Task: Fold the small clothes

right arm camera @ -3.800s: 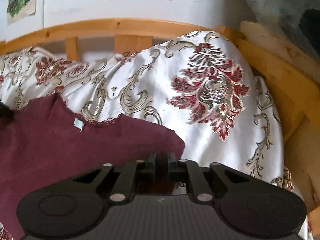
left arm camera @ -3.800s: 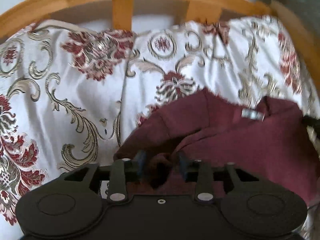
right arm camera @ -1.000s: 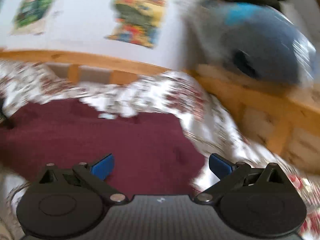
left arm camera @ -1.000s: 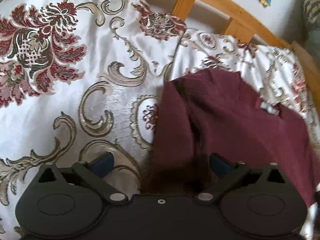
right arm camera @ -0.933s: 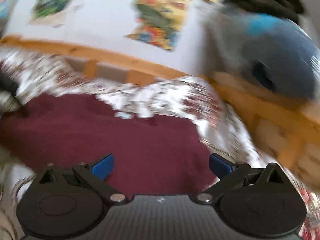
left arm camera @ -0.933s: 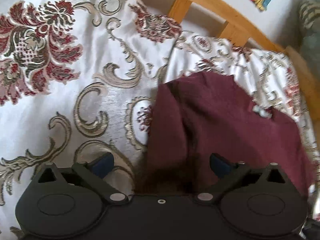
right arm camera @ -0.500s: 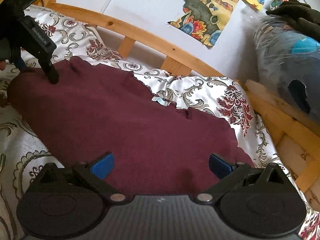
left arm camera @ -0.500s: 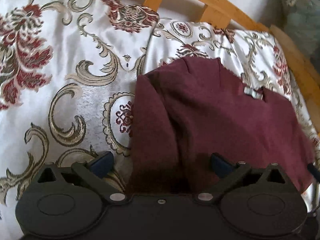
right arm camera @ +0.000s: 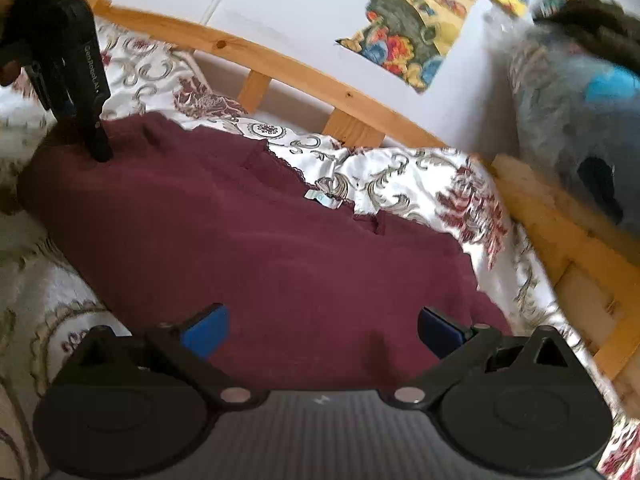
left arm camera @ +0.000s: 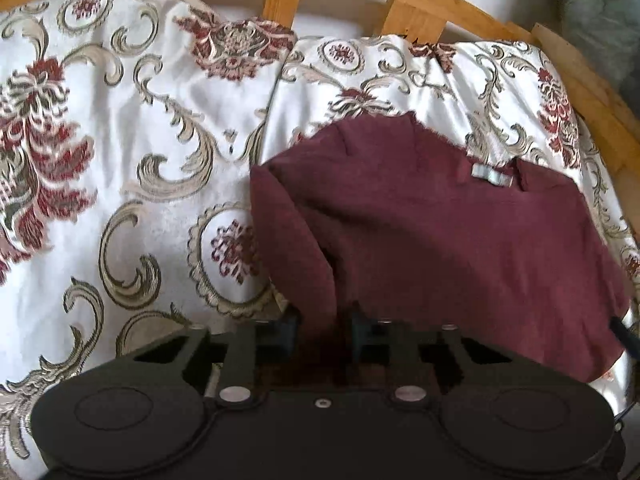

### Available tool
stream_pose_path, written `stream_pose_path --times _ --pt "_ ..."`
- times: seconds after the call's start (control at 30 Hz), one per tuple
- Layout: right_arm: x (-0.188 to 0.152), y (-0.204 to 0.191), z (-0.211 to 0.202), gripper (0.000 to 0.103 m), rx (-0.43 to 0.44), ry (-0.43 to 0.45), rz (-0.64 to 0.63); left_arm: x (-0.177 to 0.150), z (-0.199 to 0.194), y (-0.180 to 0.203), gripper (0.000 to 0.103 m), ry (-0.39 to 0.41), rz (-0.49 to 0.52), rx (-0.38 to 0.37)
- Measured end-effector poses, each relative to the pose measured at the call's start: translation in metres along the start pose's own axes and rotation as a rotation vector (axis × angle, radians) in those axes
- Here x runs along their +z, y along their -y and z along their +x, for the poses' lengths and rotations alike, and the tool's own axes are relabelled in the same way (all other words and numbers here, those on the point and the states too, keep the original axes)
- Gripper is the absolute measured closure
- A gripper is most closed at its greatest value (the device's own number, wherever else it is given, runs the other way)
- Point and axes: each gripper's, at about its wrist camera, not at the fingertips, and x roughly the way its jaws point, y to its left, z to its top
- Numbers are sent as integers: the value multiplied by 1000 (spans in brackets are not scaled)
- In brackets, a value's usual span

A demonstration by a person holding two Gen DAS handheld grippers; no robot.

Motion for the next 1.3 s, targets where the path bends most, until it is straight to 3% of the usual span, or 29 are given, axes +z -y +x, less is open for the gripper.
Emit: stream_pose_path --times 0.13,0.4,0.53,0.63,0.87,0.97,1.03,1.23,1.3 --pt "4 27 -7 0 65 -3 118 15 -19 31 89 22 63 9" --pt "14 76 -24 0 -40 63 119 47 -48 163 90 86 414 -84" --pt "8 106 -18 0 -111 62 120 46 -27 213 90 60 445 -153" --pt "-2 127 -3 0 -166 -12 121 35 -2 239 90 35 469 -173" --pt "-22 168 12 0 -200 -91 239 11 37 252 85 -23 471 -219" --pt "-24 176 11 0 -207 -80 274 11 27 250 59 -12 438 -256" --pt "-25 178 10 0 -208 -71 280 11 15 250 37 13 420 -295" --pt "-24 178 11 0 -201 -63 292 -1 -36 248 14 162 399 -425" --pt "-24 179 11 0 -200 -58 298 -2 -51 245 11 208 372 -430"
